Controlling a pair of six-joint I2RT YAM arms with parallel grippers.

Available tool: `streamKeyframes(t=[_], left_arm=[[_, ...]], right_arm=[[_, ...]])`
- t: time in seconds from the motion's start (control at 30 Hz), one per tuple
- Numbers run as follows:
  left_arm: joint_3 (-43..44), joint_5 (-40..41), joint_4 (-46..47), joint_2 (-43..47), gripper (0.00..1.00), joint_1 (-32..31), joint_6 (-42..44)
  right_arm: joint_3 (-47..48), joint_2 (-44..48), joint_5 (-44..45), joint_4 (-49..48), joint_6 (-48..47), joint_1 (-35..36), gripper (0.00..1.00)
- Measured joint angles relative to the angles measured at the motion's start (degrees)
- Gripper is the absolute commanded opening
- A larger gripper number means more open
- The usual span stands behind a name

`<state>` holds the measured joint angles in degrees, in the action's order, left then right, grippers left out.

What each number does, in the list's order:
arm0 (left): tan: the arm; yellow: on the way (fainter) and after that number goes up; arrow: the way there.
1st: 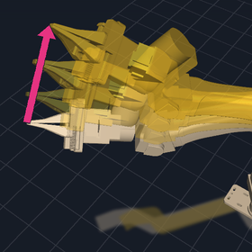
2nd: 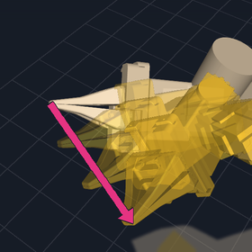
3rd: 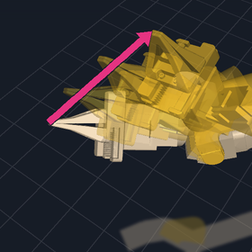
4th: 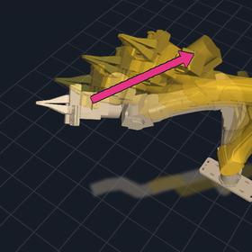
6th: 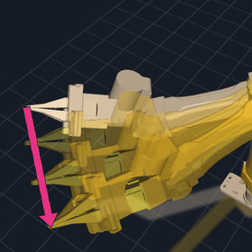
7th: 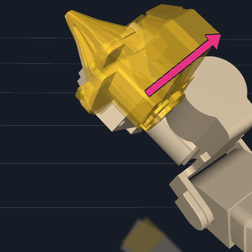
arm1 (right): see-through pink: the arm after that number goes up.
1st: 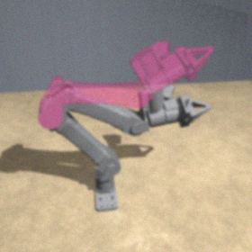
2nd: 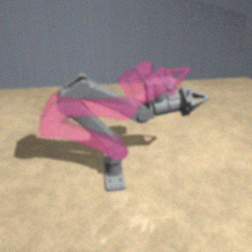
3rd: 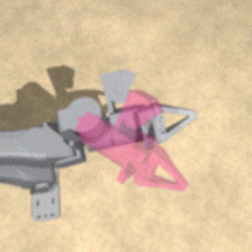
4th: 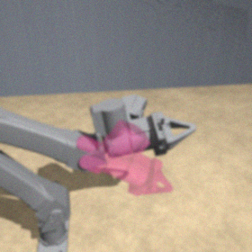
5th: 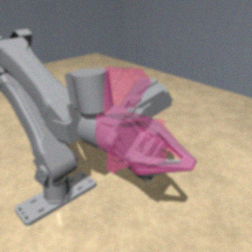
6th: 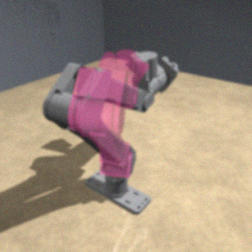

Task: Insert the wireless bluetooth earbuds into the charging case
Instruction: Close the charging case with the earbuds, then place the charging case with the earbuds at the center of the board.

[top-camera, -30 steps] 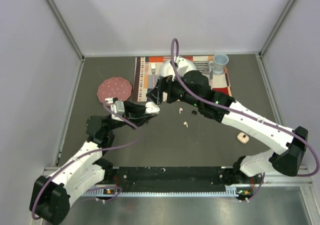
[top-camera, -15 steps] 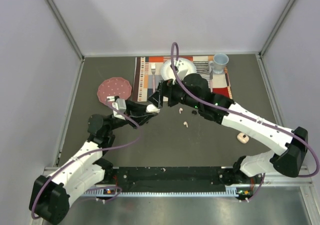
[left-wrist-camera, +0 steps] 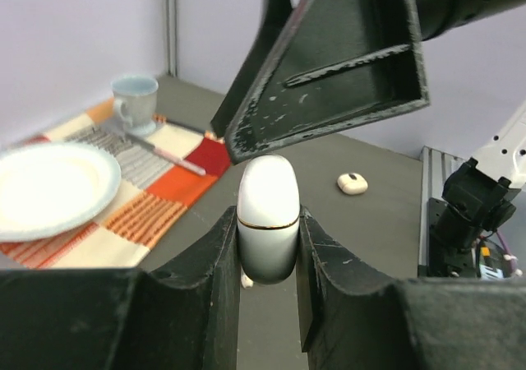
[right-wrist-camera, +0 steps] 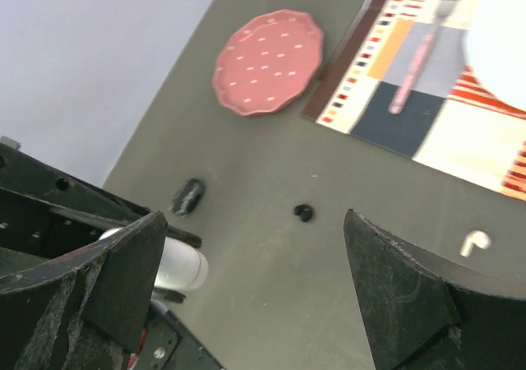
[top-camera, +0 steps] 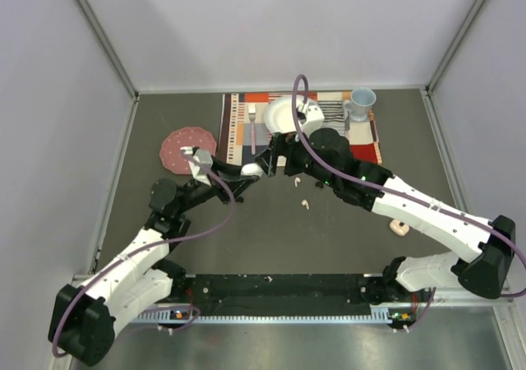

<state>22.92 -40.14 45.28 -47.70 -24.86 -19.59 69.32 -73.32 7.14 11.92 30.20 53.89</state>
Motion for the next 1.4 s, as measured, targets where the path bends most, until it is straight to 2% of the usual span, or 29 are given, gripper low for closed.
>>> streamKeyframes(t=[0.23,0.43,0.53,0.83,1.1,1.4], left_arm=[[7.56,0.00,-10.73,-10.23,0.00,0.07,-3.89],[11.10,-0.98,-15.65,-23.41,0.00,0.07,-12.87],[13.20,-1.33,-18.03,-30.64,0.00,0.07,-16.83],[19.21,-3.28,-21.38,-43.67,0.00,-0.85,-22.47],[24.39,-2.14,-28.59,-50.47,0.00,-2.23,-20.81],[25.83,-0.87,-31.36,-55.34,0.02,-2.80,-20.85]], right_arm=[[-4.96,5.53,14.58,1.88,0.09,-0.42,0.91],[-7.80,10.75,19.89,2.25,1.25,-3.98,0.91],[-8.68,11.76,21.03,2.40,1.70,-4.70,0.91],[-10.10,11.91,21.53,3.02,2.95,-4.94,0.91],[-11.91,13.70,22.40,3.85,3.74,-5.44,0.91],[-11.98,14.58,22.56,3.98,3.67,-6.08,0.91]])
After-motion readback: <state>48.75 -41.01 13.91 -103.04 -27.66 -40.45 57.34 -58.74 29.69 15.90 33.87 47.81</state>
